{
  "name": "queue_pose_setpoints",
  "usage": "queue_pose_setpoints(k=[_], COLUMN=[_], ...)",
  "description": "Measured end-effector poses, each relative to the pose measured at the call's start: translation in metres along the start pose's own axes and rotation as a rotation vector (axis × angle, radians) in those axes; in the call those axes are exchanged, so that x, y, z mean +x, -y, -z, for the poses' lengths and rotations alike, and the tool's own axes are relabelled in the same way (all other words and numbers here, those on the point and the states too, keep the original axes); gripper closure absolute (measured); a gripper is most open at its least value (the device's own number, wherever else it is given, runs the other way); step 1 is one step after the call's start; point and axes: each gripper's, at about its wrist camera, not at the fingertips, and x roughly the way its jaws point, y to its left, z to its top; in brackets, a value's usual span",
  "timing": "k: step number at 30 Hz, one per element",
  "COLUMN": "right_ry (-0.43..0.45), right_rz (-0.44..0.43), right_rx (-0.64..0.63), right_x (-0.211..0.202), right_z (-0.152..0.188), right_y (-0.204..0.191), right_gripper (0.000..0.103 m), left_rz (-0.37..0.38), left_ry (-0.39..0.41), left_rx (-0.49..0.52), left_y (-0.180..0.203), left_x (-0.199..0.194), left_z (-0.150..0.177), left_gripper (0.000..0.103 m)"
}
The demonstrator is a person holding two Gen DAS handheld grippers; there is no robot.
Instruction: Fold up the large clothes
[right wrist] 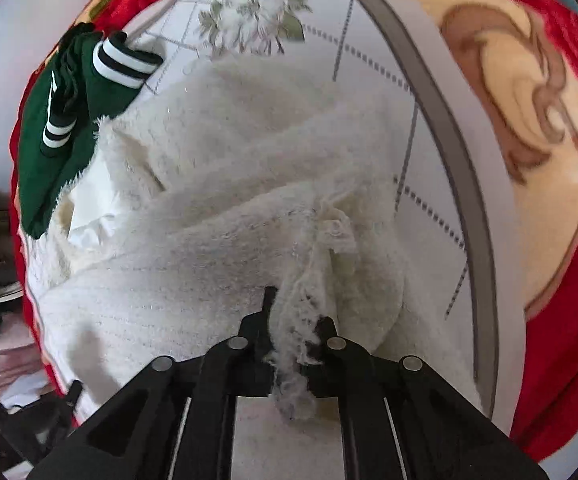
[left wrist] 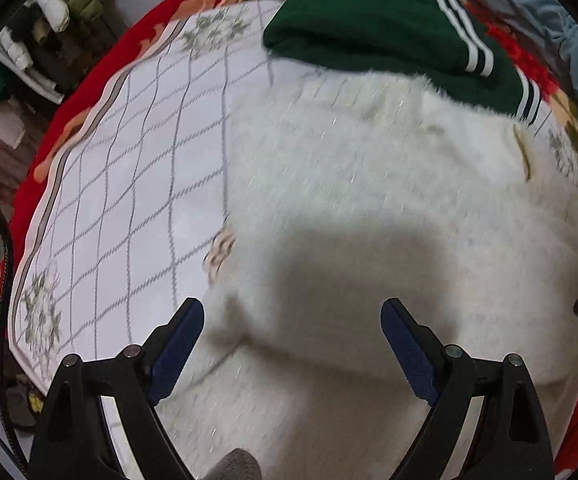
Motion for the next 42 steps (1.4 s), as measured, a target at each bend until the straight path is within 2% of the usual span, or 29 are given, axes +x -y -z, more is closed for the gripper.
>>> queue_pose_setpoints(k=[3,4,8,10,12,17,18,20,23,24,25,27,30,32,34,36,38,40,42], right_ry=[0.001,0.031,0.092,0.086,0.072,-0.02,-0.03,-0.011,-0.02,-0.048,-0.072,-0.087,-0.035,0.06,0.104,0.059,-0.001,-0.017,0.002], right_rz=[0.017,0.04,0.02,-0.01,-0.035,-0.123,-0.1,-0.023,0.085,0.084,0.084,0.085,0.072,0.038,0.047,0.055,0.029,-0.017,-0.07], right_rx=[-0.02,-0.039,-0.077,-0.105,-0.129,-0.174,-0.191,-0.217,-0.216,-0.201,-0.194,-0.191,-0.159,-0.135,-0.126,-0.111,-0.173,-0.208,-0.237], right_x=[-0.019,-0.036,-0.079,-0.079,-0.067,-0.012,-0.001,0.01,0.034,0.046,0.056,0.068,0.067,0.049,0.046,0.059,0.063,0.05,0.02], right_z=[0.008,0.013,0.012,0.001,-0.014,-0.046,-0.052,-0.062,-0.08,-0.085,-0.088,-0.092,-0.094,-0.098,-0.103,-0.112,-0.115,-0.113,-0.101], right_y=[-0.003,-0.007,-0.021,-0.041,-0.066,-0.126,-0.138,-0.15,-0.15,-0.146,-0.144,-0.143,-0.143,-0.146,-0.144,-0.141,-0.147,-0.149,-0.142], right_gripper=[0.085,0.084,0.08,0.061,0.056,0.056,0.056,0.056,0.056,0.056,0.062,0.09,0.093,0.093,0.094,0.093,0.09,0.083,0.081], left_rz=[0.003,0.004,0.017,0.013,-0.032,-0.184,-0.229,-0.26,-0.261,-0.26,-0.258,-0.251,-0.242,-0.237,-0.23,-0.225,-0.219,-0.196,-0.159], left_ry=[-0.007,0.003,0.057,0.072,0.086,0.068,0.051,0.019,0.031,0.042,0.042,0.044,0.049,0.053,0.051,0.037,0.041,0.078,0.11], left_rx=[-0.026,-0.027,-0.019,0.005,0.047,0.128,0.152,0.174,0.176,0.179,0.181,0.179,0.172,0.164,0.153,0.15,0.144,0.119,0.076], left_y=[-0.007,-0.004,0.013,0.028,0.046,0.066,0.068,0.065,0.057,0.055,0.055,0.052,0.05,0.048,0.046,0.045,0.044,0.038,0.029], left_x=[-0.013,-0.02,-0.034,-0.03,-0.015,0.049,0.069,0.092,0.104,0.104,0.103,0.103,0.104,0.106,0.108,0.108,0.1,0.079,0.053], left_z=[0.001,-0.003,-0.036,-0.06,-0.085,-0.127,-0.133,-0.138,-0.139,-0.139,-0.139,-0.139,-0.141,-0.144,-0.149,-0.154,-0.154,-0.149,-0.138], left_gripper=[0.012,0.012,0.012,0.012,0.012,0.012,0.012,0.011,0.003,0.003,0.003,0.003,0.003,0.002,0.001,0.001,0.001,0.001,0.001])
